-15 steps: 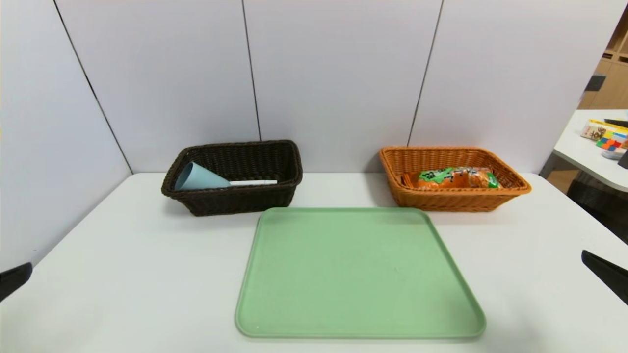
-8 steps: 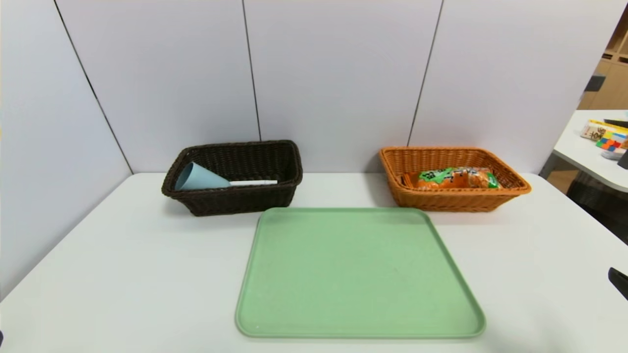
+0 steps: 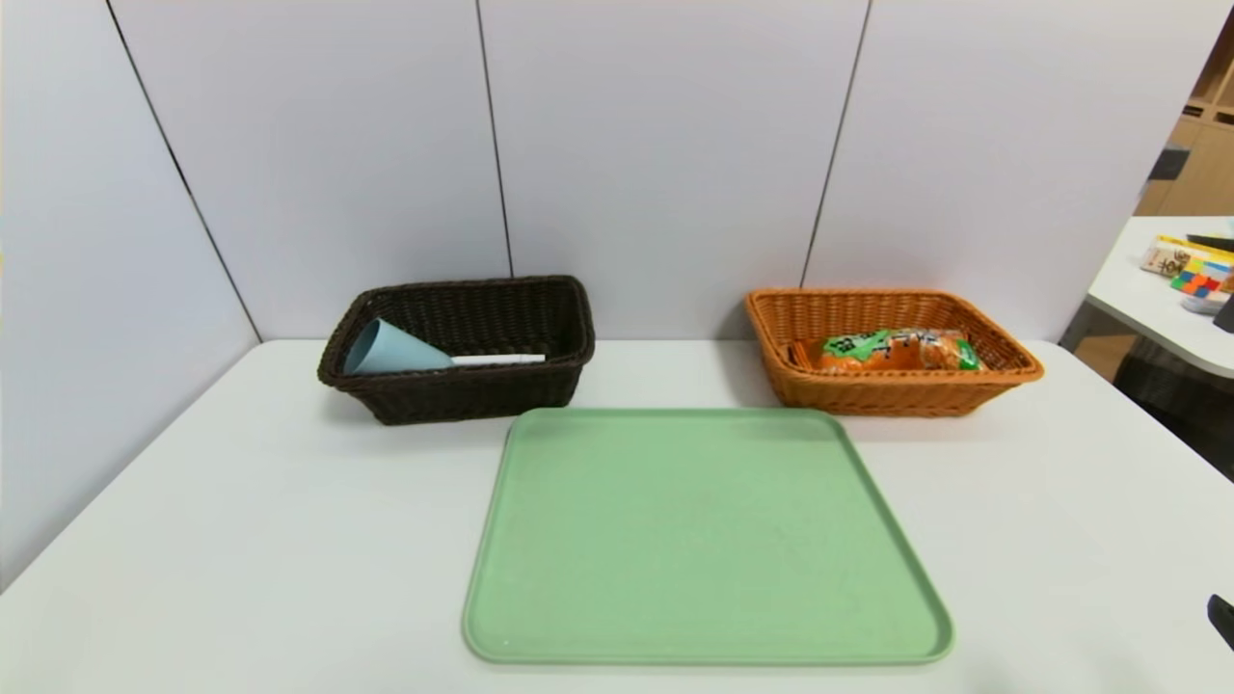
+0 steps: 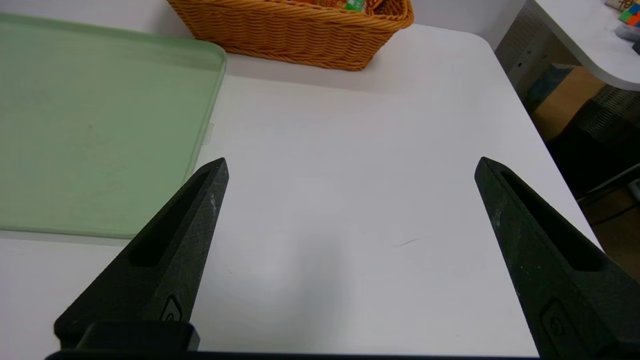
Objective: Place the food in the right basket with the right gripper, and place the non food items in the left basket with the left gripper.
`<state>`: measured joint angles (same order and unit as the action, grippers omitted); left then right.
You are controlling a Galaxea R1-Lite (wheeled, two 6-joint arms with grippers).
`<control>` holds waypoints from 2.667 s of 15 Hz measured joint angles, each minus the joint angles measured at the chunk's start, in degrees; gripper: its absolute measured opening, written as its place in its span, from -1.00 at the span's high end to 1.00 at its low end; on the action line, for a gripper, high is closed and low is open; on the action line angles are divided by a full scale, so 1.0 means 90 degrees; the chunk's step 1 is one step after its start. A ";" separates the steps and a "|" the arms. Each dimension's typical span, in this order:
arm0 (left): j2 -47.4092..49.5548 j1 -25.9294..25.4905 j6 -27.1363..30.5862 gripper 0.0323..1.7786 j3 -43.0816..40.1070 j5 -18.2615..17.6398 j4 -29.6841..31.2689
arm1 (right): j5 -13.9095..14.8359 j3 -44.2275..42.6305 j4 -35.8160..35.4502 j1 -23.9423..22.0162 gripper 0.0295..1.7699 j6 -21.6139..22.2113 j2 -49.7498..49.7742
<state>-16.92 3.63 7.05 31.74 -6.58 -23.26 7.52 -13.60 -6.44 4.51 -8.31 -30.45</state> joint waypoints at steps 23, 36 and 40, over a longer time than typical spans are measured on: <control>0.1258 -0.0438 -0.0122 -0.90 -0.0559 -0.0796 -0.0255 | -0.0039 0.1052 -0.0034 -0.0336 -0.92 0.0146 0.1589; 0.1862 -0.0414 -0.0122 -0.90 -0.0780 -0.0777 -0.0417 | -0.0145 0.1443 -0.0028 -0.0481 -0.92 0.0150 0.2598; 0.1868 -0.0412 -0.0030 -0.90 -0.1016 -0.0748 -0.0374 | -0.0233 0.1436 0.0033 -0.0493 -0.92 0.0161 0.2846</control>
<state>-0.11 -0.07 6.78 22.60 -13.31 -26.62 5.42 -0.68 -6.14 0.07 -6.86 -4.84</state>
